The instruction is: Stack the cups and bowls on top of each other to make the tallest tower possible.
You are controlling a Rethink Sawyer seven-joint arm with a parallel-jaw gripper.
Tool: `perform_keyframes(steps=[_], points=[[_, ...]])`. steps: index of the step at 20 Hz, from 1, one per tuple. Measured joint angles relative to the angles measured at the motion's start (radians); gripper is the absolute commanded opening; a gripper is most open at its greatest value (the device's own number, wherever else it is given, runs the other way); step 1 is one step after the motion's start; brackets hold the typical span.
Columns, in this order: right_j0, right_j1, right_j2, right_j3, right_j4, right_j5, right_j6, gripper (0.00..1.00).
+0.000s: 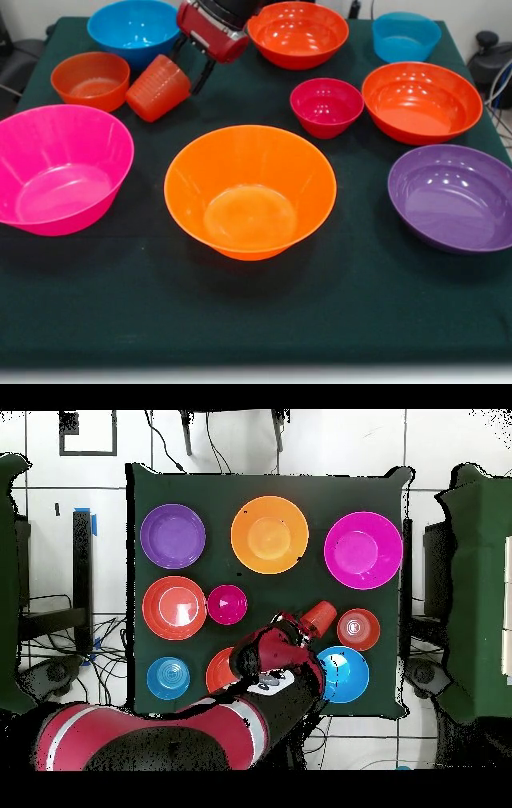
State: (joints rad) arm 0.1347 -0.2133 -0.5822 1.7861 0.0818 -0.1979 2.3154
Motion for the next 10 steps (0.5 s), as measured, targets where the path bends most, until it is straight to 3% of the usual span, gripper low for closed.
perform_keyframes(steps=[10], points=[[0.022,0.026,-0.019,0.0,0.084,-0.136,0.0,1.0]])
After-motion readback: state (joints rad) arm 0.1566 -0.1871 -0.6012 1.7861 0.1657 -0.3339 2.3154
